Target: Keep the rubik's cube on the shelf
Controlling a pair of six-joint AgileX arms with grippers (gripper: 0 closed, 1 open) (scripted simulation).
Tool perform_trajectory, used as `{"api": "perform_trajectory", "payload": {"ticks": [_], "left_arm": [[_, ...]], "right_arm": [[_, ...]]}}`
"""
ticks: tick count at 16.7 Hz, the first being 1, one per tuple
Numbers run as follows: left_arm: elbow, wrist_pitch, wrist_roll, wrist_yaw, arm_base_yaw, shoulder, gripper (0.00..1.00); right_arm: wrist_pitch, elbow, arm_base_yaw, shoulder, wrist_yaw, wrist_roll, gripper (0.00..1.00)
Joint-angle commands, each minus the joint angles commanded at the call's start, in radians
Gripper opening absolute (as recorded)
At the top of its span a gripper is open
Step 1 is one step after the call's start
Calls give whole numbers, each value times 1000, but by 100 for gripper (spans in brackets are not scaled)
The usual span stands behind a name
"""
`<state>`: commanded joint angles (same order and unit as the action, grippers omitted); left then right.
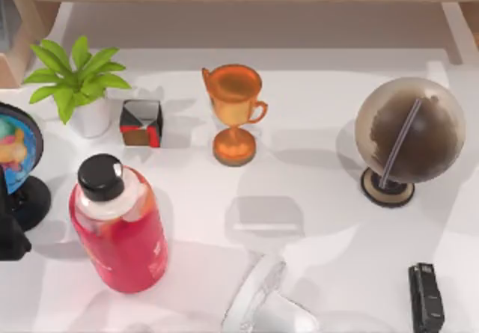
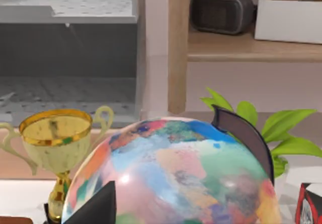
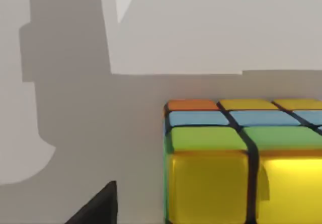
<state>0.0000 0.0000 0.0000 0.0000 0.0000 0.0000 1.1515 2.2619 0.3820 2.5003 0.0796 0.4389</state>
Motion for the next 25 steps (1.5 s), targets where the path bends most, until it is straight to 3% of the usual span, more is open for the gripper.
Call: {"api": "perform_trajectory", "payload": {"ticks": [12, 25], "left_arm": [[0, 0, 0, 0, 0, 0, 100], [0, 0, 0, 0, 0, 0, 100]], "right_arm": [[0, 0, 0, 0, 0, 0, 2], [40, -27, 7, -69, -9, 0, 0]]}}
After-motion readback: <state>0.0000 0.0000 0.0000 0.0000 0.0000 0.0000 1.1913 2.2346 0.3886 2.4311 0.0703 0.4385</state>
